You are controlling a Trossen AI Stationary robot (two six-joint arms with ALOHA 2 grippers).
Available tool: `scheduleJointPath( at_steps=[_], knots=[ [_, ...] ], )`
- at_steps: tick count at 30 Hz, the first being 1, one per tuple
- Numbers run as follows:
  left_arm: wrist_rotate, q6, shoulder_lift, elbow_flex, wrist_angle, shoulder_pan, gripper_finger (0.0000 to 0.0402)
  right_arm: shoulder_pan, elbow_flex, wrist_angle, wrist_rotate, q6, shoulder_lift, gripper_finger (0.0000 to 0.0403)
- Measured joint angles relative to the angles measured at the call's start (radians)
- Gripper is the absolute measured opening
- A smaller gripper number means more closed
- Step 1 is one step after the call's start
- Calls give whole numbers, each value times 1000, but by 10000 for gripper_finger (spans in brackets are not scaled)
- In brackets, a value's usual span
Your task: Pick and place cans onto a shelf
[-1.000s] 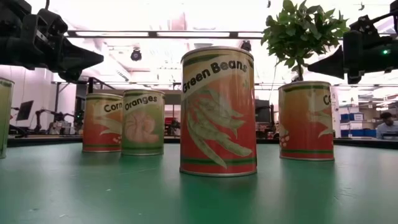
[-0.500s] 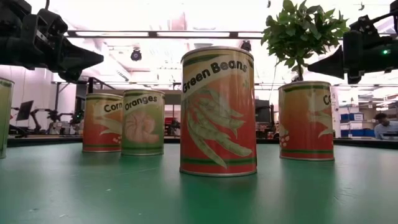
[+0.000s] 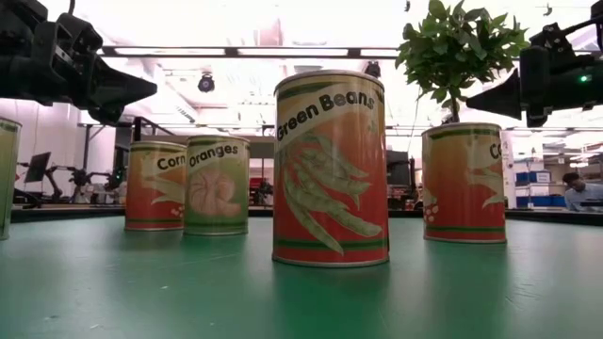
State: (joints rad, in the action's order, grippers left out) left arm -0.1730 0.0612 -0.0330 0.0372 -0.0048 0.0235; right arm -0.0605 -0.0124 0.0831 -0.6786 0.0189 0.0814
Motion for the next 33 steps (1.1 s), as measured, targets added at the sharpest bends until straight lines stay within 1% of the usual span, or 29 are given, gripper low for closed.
scheduleJointPath(
  at_steps=[28, 29, 30, 31, 33],
  knots=[
    [0, -1, 0, 0, 1, 0, 0, 0, 0, 1, 0, -8, 0, 18],
    [-1, -8, 0, 0, 5, 0, 0, 0, 0, 3, 3, -47, 0, 18],
    [-3, -17, 0, 0, 23, 1, 0, -1, 0, 3, 16, -128, 0, 18],
    [-2, 3, -1, 0, 62, 1, 0, 0, 0, 0, 46, -242, 0, 18],
    [26, 145, -6, 0, 206, -1, 0, 0, 0, 10, 114, -449, 0, 18]
  ],
)
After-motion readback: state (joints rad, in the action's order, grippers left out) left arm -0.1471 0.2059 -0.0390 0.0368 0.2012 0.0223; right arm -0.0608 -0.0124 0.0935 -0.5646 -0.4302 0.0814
